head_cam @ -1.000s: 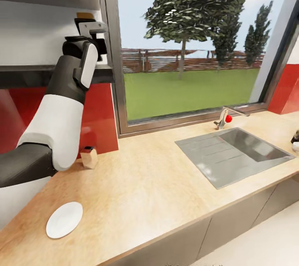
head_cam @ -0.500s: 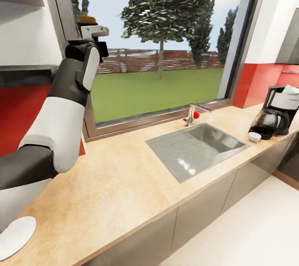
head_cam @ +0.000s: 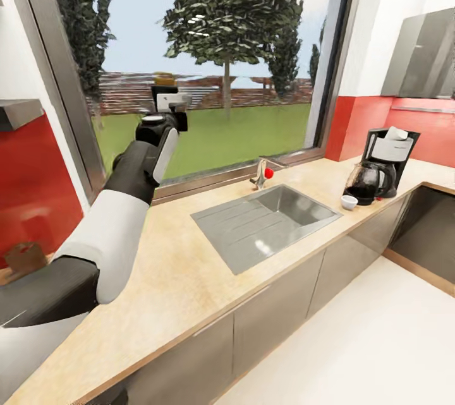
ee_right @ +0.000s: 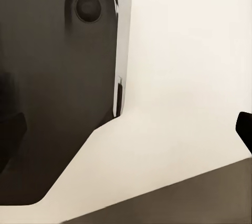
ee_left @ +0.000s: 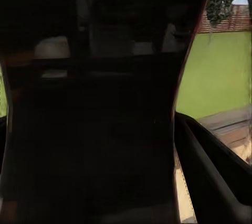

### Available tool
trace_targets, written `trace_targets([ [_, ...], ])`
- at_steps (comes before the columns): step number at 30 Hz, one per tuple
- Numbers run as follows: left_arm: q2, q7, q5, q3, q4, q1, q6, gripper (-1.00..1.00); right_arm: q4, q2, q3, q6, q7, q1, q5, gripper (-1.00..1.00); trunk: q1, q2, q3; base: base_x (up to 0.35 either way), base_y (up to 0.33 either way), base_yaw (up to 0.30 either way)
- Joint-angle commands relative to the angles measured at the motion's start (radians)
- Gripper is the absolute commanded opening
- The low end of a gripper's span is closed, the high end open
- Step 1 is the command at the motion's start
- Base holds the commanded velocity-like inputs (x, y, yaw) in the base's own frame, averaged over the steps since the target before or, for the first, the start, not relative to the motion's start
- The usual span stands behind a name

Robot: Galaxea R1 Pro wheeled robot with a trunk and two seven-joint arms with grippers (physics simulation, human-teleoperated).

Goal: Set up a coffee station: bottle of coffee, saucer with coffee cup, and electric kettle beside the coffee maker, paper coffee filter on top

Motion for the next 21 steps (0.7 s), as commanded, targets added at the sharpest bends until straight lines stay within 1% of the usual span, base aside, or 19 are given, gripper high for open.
trace_targets([
  [1, -0.001, 0.006, -0.001, -0.006, -0.006, 0.031, -0.014, -1.0, 0.0, 0.0, -0.007, -0.002, 0.004, 0.0, 0.011, 1.0, 0.001, -0.002, -0.002, -0.015, -0.031, -0.002],
  [3, -0.001, -0.01, -0.001, -0.01, -0.043, 0.095, -0.025, -1.0, 0.0, 0.0, -0.007, -0.003, 0.004, 0.0, 0.011, 1.0, 0.001, -0.002, -0.002, -0.008, -0.017, -0.001],
  [4, 0.001, -0.05, -0.002, -0.033, -0.132, 0.207, -0.033, -1.0, -0.001, 0.0, -0.007, -0.003, 0.004, 0.0, 0.011, 1.0, 0.001, -0.002, -0.002, -0.002, -0.004, 0.0],
  [6, 0.006, -0.087, -0.002, -0.068, -0.231, 0.307, -0.043, -1.0, -0.001, 0.0, -0.007, -0.004, 0.004, 0.0, 0.011, 1.0, 0.001, -0.002, -0.002, -0.001, -0.002, 0.0],
  [8, 0.011, -0.125, -0.003, -0.095, -0.307, 0.401, -0.063, -1.0, -0.002, 0.0, -0.007, -0.007, 0.004, 0.0, 0.011, 1.0, 0.001, -0.002, -0.002, 0.0, -0.001, 0.0],
  [9, 0.016, -0.156, -0.005, -0.105, -0.346, 0.471, -0.075, -1.0, -0.002, 0.0, -0.007, -0.016, 0.004, 0.0, 0.011, 1.0, 0.001, -0.002, -0.002, 0.0, 0.0, 0.0],
  [10, 0.018, -0.167, -0.006, -0.106, -0.355, 0.494, -0.078, -1.0, -0.002, 0.0, -0.007, -0.02, 0.004, 0.0, 0.01, 1.0, 0.001, -0.002, -0.002, 0.0, 0.0, 0.0],
  [11, 0.032, -0.206, -0.01, -0.108, -0.373, 0.564, -0.085, -1.0, -0.003, 0.001, -0.007, -0.04, 0.004, 0.0, 0.01, 1.0, 0.001, -0.002, -0.002, 0.0, 0.0, 0.0],
  [12, 0.08, -0.258, -0.009, -0.106, -0.384, 0.654, -0.117, -1.0, -0.004, 0.001, -0.007, -0.071, 0.004, 0.0, 0.01, 1.0, 0.001, -0.002, -0.002, 0.0, 0.0, 0.0],
  [13, 0.107, -0.273, -0.006, -0.106, -0.382, 0.682, -0.148, -1.0, -0.004, 0.001, -0.007, -0.079, 0.004, 0.0, 0.01, 1.0, 0.001, -0.002, -0.002, 0.0, 0.0, 0.0],
  [14, 0.145, -0.29, -0.005, -0.107, -0.379, 0.72, -0.212, -1.0, -0.004, 0.001, -0.007, -0.085, 0.004, 0.0, 0.009, 1.0, 0.001, -0.002, -0.002, 0.0, 0.0, 0.0],
  [15, 0.156, -0.294, -0.004, -0.107, -0.377, 0.732, -0.235, -1.0, -0.004, 0.001, -0.007, -0.087, 0.004, 0.0, 0.009, 1.0, 0.001, -0.002, -0.002, 0.0, 0.0, 0.0],
  [16, 0.181, -0.301, -0.003, -0.108, -0.371, 0.77, -0.3, -1.0, -0.004, 0.001, -0.007, -0.09, 0.004, 0.0, 0.009, 1.0, 0.001, -0.002, -0.002, 0.0, 0.0, 0.0],
  [17, 0.201, -0.306, -0.004, -0.107, -0.355, 0.834, -0.388, -1.0, -0.004, 0.001, -0.008, -0.095, 0.004, 0.0, 0.009, 1.0, 0.001, -0.002, -0.002, 0.0, 0.0, 0.0],
  [18, 0.206, -0.308, -0.004, -0.107, -0.332, 0.879, -0.451, -1.0, -0.004, 0.001, -0.01, -0.107, 0.004, 0.0, 0.009, 1.0, 0.001, -0.002, -0.002, 0.0, 0.0, 0.0],
  [19, 0.206, -0.308, -0.006, -0.109, -0.305, 0.901, -0.498, -1.0, -0.004, 0.001, -0.011, -0.117, 0.004, 0.0, 0.009, 1.0, 0.001, -0.002, -0.002, 0.0, 0.0, 0.0],
  [20, 0.201, -0.307, -0.009, -0.111, -0.27, 0.913, -0.537, -1.0, -0.005, 0.001, -0.012, -0.124, 0.004, 0.0, 0.009, 1.0, 0.001, -0.002, -0.002, 0.0, 0.0, 0.0],
  [21, 0.199, -0.307, -0.011, -0.112, -0.248, 0.918, -0.554, -1.0, -0.005, 0.001, -0.012, -0.126, 0.004, 0.0, 0.009, 1.0, 0.001, -0.002, -0.002, 0.0, 0.0, 0.0],
])
